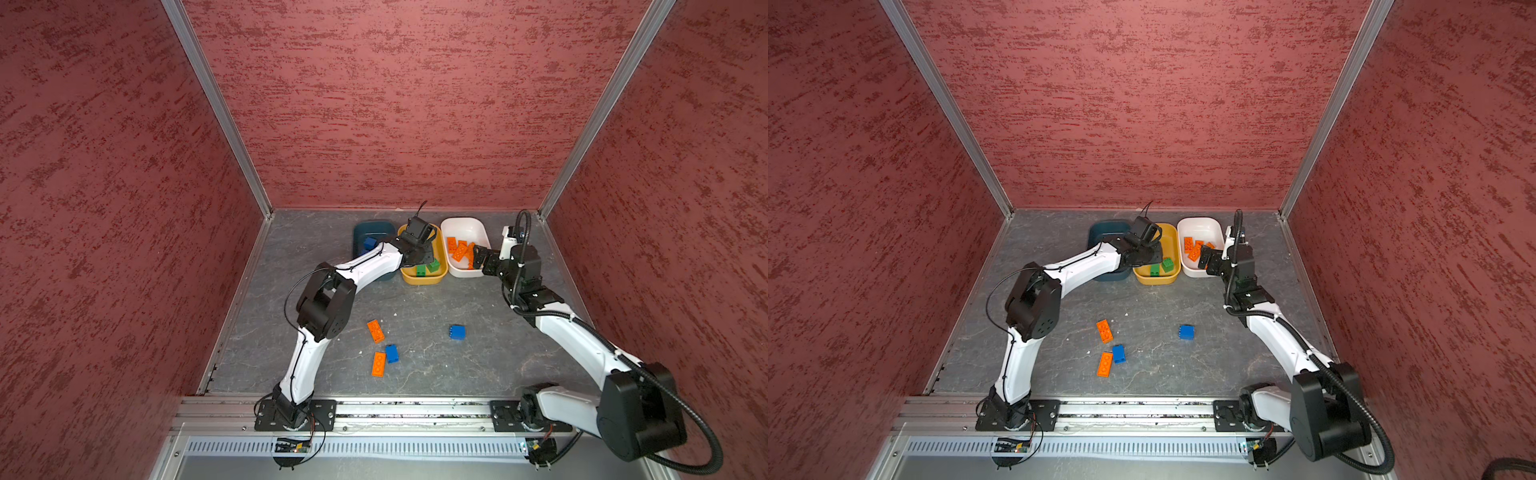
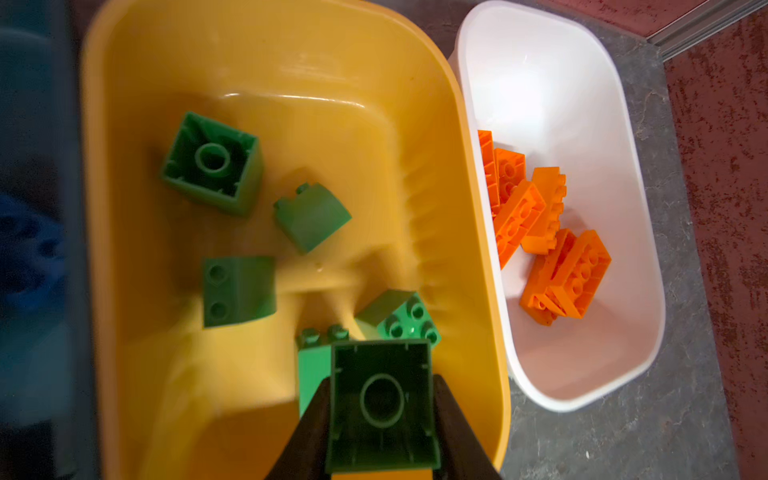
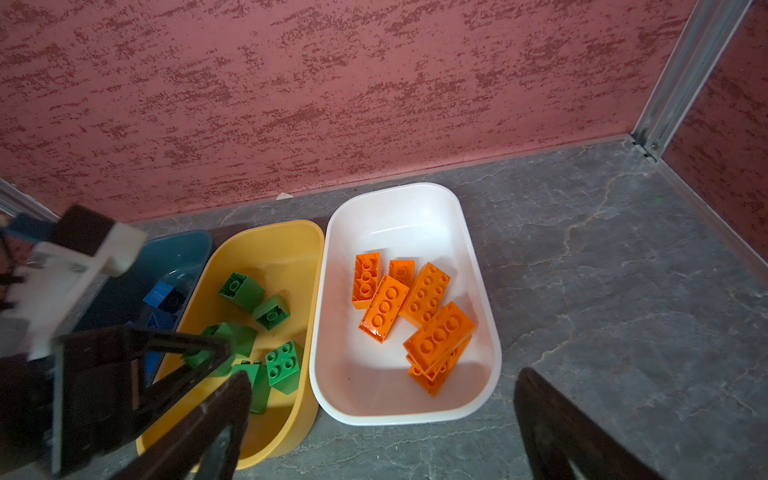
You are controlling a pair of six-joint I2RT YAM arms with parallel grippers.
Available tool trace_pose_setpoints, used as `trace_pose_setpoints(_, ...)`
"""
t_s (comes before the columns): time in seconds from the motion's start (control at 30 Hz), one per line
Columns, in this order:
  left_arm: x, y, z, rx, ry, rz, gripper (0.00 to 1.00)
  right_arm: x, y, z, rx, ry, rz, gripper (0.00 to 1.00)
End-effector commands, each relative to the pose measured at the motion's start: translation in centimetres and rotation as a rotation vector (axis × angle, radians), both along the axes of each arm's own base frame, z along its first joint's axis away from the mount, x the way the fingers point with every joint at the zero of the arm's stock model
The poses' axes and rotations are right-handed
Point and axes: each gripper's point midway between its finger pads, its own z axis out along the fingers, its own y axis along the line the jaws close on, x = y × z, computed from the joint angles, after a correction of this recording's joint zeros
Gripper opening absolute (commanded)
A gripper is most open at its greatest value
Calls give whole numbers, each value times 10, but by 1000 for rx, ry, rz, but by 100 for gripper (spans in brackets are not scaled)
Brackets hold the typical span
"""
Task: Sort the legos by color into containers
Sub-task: 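Carry the green brick with the left gripper and release it into the yellow tub, then move the left gripper to the blue brick by the orange brick and grasp it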
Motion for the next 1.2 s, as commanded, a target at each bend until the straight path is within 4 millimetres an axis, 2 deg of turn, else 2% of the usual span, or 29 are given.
trace_pose_setpoints(0.0,29,-16,13,-74,-53,2,33,-6,1,7,13,-16,4,99)
trace_pose_setpoints(0.1,39,-22,10,-80,-33,-8,45,-8,2,5,12,-9,14,99)
trace_pose_setpoints(0.17,38,-25,15,-85,-35,-28,58,-8,6,0,8,6,41,99)
trace_pose_setpoints(0.23,33,-20,22,-60,-50,-29,77,-9,11,-6,15,23,68,99)
trace_pose_setpoints(0.37,12,-13,42,-46,-97,-73,89,-11,16,-19,29,61,89,99)
trace_pose_setpoints(0.5,-18,4,57,-22,-144,-114,100,-10,16,-25,41,80,83,99)
trace_pose_setpoints(0.63,-51,28,47,66,-150,-149,100,-9,21,-26,53,79,106,99)
trace_pose_setpoints(0.73,-84,43,40,111,-143,-231,99,-9,31,-27,60,86,158,99)
trace_pose_setpoints(0.8,-112,44,38,132,-149,-355,100,-8,33,-28,60,89,161,99)
trace_pose_setpoints(0.9,-150,54,30,264,-157,-488,100,-6,33,-33,60,97,156,99)
trace_pose_setpoints(0.97,-169,61,27,314,-150,-554,100,-4,33,-35,65,103,153,99)
trace_pose_setpoints(1.07,-200,70,19,303,-59,-671,100,1,36,-35,76,107,157,99)
trace_pose_setpoints(1.17,-240,72,7,286,40,-847,100,6,39,-35,82,104,163,99)
